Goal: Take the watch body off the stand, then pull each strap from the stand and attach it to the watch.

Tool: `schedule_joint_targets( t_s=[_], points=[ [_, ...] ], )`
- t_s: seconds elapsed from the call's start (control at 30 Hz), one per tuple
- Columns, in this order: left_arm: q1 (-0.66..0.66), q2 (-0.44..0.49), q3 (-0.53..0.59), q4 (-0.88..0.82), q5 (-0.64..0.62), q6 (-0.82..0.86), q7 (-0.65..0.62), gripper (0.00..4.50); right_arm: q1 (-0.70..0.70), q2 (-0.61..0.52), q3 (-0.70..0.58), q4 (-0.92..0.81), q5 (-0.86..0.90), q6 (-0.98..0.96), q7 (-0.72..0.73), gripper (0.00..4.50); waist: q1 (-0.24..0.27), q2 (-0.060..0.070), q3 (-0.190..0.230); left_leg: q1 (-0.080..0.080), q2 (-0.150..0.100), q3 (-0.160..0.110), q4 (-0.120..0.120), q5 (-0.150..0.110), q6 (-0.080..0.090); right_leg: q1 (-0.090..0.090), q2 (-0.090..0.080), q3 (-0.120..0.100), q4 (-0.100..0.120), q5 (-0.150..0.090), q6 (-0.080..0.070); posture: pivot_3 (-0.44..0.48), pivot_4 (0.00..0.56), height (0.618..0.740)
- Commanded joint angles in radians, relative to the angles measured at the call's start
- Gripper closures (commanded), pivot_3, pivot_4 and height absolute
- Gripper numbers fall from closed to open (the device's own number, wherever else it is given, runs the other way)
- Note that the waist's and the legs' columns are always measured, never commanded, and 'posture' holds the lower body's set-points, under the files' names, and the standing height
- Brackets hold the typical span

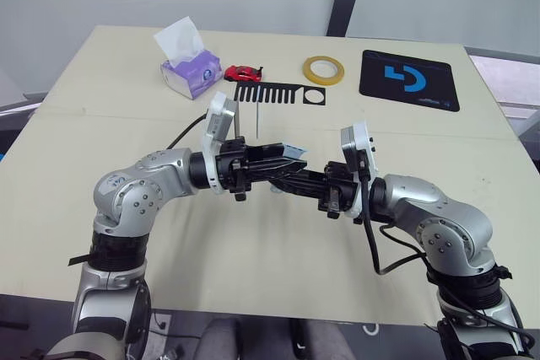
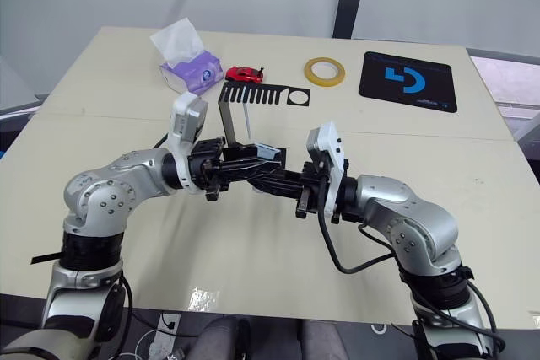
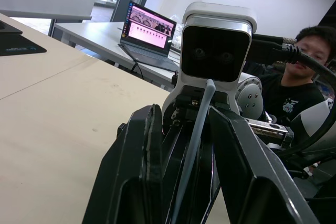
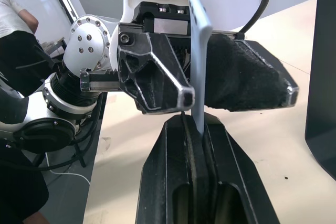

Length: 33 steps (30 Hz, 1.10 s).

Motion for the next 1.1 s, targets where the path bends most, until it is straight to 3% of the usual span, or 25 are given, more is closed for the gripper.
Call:
schedule_joint_targets(
  t_s=[0.03,0.2,1.0,1.1],
  points=[
    [0.004,-0.004,0.021,-0.028,-0.019,-0.024,-0.008,2.91,-0.014,-0.009,-0.025,-0.019,0.021,-0.005,0.005,4.50,0.000,0.000,0.000,0.000,0.000,0.000,0.000,0.000,0.000,0.000,0.000,0.000,0.000,0.000,0.000,0.000,0.150,0.738],
    [0.010,-0.016,0.029,-0.028,-0.035,-0.029,-0.009,4.40,-0.010,-0.012,-0.024,-0.025,0.023,-0.004,0.006,4.50,0.000,0.000,0.000,0.000,0.000,0.000,0.000,0.000,0.000,0.000,0.000,0.000,0.000,0.000,0.000,0.000,0.150,0.738],
    [0.003,-0.028,0.030,-0.008,-0.055,-0.004,-0.012,4.40,-0.021,-0.023,-0.030,-0.038,0.031,-0.005,-0.005,4.50,0.000,0.000,0.000,0.000,0.000,0.000,0.000,0.000,0.000,0.000,0.000,0.000,0.000,0.000,0.000,0.000,0.150,0.738],
    [0.006,-0.040,0.042,-0.005,-0.066,-0.003,0.002,3.56,-0.026,-0.019,-0.034,-0.036,0.037,-0.003,-0.011,4.50,0.000,0.000,0.000,0.000,0.000,0.000,0.000,0.000,0.000,0.000,0.000,0.000,0.000,0.000,0.000,0.000,0.150,0.738]
  ],
)
